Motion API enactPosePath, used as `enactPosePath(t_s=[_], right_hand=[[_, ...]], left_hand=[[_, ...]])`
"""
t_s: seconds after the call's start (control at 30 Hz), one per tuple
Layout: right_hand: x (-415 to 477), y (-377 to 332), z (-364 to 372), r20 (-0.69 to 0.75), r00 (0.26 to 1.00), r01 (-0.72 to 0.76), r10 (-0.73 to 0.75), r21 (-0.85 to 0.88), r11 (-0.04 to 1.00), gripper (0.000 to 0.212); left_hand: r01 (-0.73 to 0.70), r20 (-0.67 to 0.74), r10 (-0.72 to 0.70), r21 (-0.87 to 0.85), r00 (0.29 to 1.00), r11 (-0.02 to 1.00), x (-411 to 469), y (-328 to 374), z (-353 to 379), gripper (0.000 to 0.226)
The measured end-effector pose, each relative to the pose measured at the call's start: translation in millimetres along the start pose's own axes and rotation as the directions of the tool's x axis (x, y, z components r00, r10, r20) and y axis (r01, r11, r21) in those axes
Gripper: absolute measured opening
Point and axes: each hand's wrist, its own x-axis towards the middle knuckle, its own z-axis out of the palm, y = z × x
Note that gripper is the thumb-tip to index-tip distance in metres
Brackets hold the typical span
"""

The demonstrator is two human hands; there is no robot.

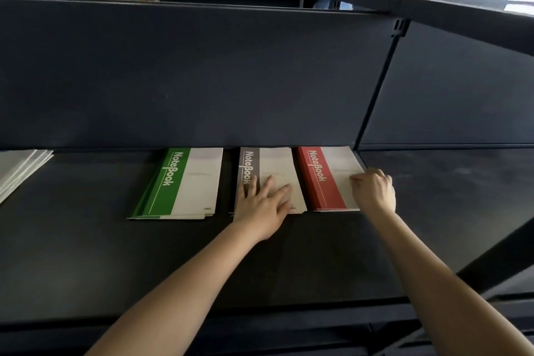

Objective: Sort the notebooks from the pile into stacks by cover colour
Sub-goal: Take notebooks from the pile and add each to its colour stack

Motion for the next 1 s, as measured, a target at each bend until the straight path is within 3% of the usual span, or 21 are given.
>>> enactPosePath(t_s=[0.17,0.37,0.47,0.57,0.63,0.73,1.0], right_hand=[[-3.0,-5.0,3.9,0.029,0.997,0.072,-0.067,-0.192,0.979,0.038],[-1.1,-7.9,-7.2,0.199,0.980,0.037,-0.003,-0.168,0.985,0.050],[-9.7,-13.2,-9.8,0.260,0.966,0.066,-0.004,-0.233,0.970,0.053],[-25.4,-26.3,-8.0,0.118,0.987,0.127,-0.110,-0.155,0.980,0.055],[-33.5,-42.4,-9.0,0.071,0.984,0.170,-0.163,-0.099,0.980,0.053],[-43.6,-74.0,-7.7,0.098,0.958,0.277,-0.271,-0.065,0.959,0.051],[-74.5,-186.7,26.0,0.128,0.814,0.554,-0.566,0.120,0.824,0.052]], left_hand=[[0.003,-0.004,-0.003,0.015,1.000,1.000,1.5,-0.4,2.2,0.053],[0.036,0.073,-0.034,-0.026,0.997,0.999,9.6,1.1,-2.2,0.055],[0.016,0.028,-0.011,-0.178,1.000,0.984,9.0,-0.6,-6.4,0.057],[-0.039,-0.175,-0.050,-0.471,0.983,0.881,0.3,-10.0,-16.4,0.055],[-0.073,-0.266,-0.052,-0.441,0.963,0.894,-7.3,-21.3,-23.7,0.052],[-0.055,-0.280,-0.065,-0.400,0.958,0.915,-20.1,-45.3,-29.1,0.051],[0.081,-0.327,-0.279,-0.508,0.903,0.857,-84.3,-132.3,-33.4,0.049]])
